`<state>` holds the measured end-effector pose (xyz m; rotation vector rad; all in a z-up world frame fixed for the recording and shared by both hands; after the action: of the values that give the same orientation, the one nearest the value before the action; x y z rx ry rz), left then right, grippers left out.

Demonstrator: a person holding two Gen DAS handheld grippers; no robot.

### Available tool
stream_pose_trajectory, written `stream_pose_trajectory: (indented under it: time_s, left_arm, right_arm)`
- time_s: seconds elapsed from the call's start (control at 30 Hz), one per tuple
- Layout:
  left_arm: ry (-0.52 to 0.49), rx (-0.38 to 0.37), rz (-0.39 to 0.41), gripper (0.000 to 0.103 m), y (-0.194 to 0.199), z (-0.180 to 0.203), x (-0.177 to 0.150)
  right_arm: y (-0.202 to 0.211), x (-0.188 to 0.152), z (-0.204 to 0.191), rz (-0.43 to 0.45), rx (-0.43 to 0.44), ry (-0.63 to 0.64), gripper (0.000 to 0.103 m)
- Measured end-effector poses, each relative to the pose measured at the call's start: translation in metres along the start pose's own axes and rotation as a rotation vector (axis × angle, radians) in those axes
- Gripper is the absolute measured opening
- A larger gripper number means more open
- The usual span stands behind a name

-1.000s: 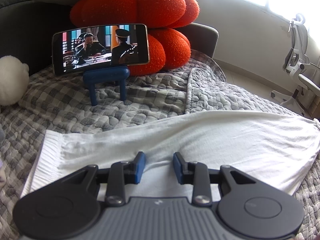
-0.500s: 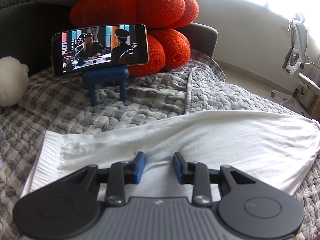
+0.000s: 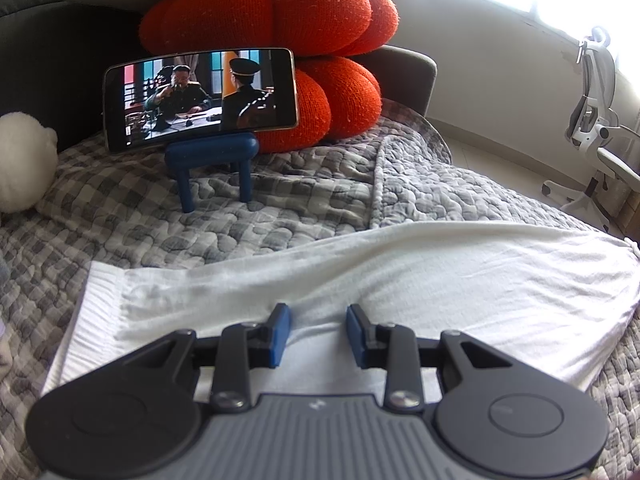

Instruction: Fold clothes

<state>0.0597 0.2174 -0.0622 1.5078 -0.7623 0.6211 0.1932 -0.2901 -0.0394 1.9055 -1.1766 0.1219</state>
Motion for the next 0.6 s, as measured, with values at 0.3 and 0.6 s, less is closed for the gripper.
stream_pose_trajectory:
  time_s: [0.3,0.6]
  left_arm:
    - [0.002,-0.002,0.000,0.033,-0.001,0.000,0.000]
    - [-0.001,0.001,-0.002,0.032,0.000,0.000,0.001]
  right_arm:
    - [0.008,0.002,-0.009,0.038,0.004,0.015,0.003]
    - [0.010,0.002,0.001,0.015,0.049,-0.080,0.022]
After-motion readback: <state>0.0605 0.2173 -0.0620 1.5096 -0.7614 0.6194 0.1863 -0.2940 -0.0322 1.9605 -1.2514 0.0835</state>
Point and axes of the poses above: each gripper's, at about its wrist camera, not at the fingertips, and y roughly against the way its jaws point, z to its right, x to its top, the point moved 9 cm from there along -y, roughly the way its jaws point, and after that the axes turned 14 degrees about -y, right-handed, at the moved point
